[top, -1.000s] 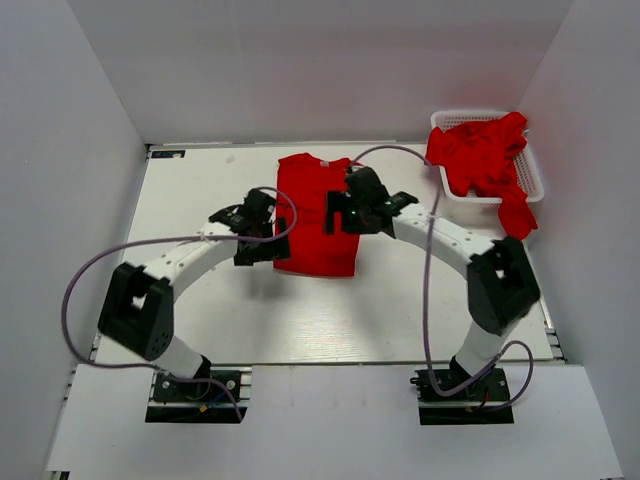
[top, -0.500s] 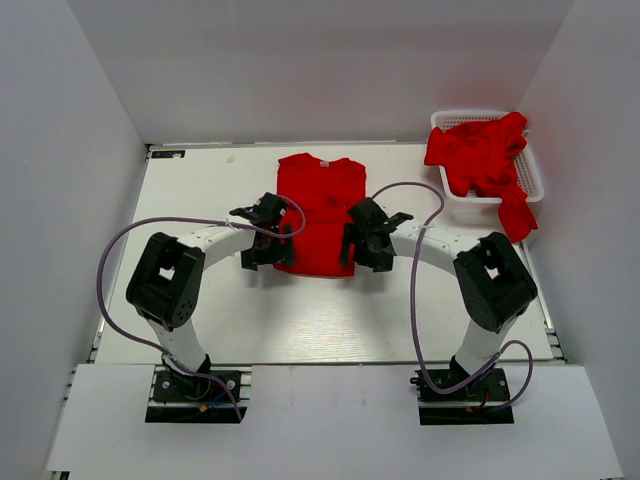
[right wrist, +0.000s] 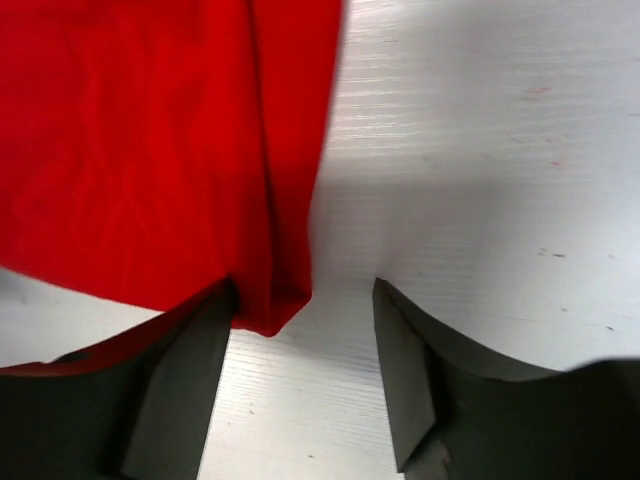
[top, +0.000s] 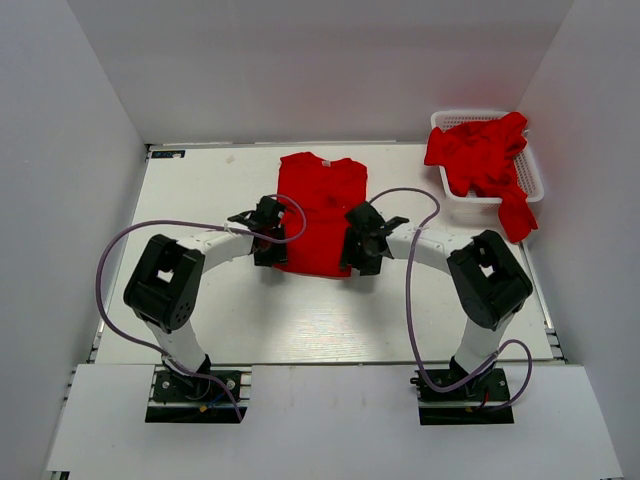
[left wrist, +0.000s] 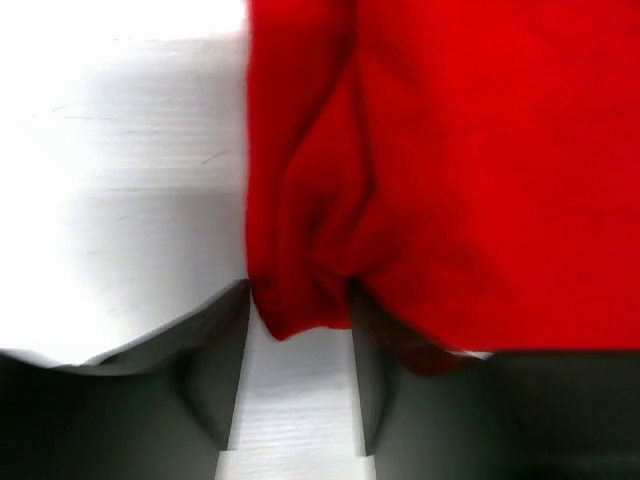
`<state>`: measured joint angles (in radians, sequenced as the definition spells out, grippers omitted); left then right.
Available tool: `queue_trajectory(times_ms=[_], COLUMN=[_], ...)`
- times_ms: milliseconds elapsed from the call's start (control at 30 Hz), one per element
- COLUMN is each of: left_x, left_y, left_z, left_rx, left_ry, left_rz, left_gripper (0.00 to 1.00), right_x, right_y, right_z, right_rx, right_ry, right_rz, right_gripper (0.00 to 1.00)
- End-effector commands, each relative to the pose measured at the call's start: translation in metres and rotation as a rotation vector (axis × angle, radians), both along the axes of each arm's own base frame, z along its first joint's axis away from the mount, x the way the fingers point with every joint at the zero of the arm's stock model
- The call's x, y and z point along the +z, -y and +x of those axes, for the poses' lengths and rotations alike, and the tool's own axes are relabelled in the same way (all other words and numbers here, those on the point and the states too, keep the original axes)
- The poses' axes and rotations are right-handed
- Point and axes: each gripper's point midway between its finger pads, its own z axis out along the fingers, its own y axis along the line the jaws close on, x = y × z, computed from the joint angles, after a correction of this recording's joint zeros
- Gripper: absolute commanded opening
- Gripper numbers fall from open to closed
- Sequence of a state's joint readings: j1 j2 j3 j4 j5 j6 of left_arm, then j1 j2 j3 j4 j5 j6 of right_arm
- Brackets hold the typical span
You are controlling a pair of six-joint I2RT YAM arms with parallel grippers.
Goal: Fold and stack the t-shirts
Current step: Grab one side of the 2/3 rectangular tshirt with both arms, then fold the long partially folded tshirt into a neat square
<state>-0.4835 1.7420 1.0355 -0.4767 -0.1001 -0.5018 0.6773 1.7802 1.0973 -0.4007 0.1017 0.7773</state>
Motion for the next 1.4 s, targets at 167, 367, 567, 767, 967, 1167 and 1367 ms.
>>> queue_trajectory(times_ms=[167,367,567,767,967,1167,1367], left_x=[-0.029,-0.034,-0.011,0.036,0.088,0.144,0.19], left_y=[0.006,0.006,-0.003,-0.014,-0.016,-0.004,-0.005], left_z=[-0.019,-0.026,-0.05,-0.089,-0.1,-0.068,-0.019], left_rx=[-0.049,-0.056,-0.057,-0.048,-0.028,-0.006,0.068], left_ry=[-0.071,-0.088,-0.054,-0.032,0.042,0.167,0.266], left_rz=[-0.038,-0.048,-0.045,-0.092,-0.141,-0.181,-0.144], left_gripper=[0.13,0.0,0.0,0.0,0.0,0.0,0.0], right_x=[-0.008,-0.011,0.001,0.04,0.082,0.134,0.165], right_y=[-0.027,-0.032,0.0,0.011,0.018,0.007,0.017], right_z=[-0.014,-0.02,-0.04,-0.083,-0.11,-0.079,-0.044], right_rx=[0.041,0.049,0.036,0.143,0.185,0.182,0.138], right_ry=[-0.075,-0.095,-0.099,-0.115,-0.123,0.046,0.152], right_rz=[0.125,0.143,0.057,0.066,0.094,0.144,0.042], right_gripper=[0.48,0.0,0.0,0.0,0.0,0.0,0.0])
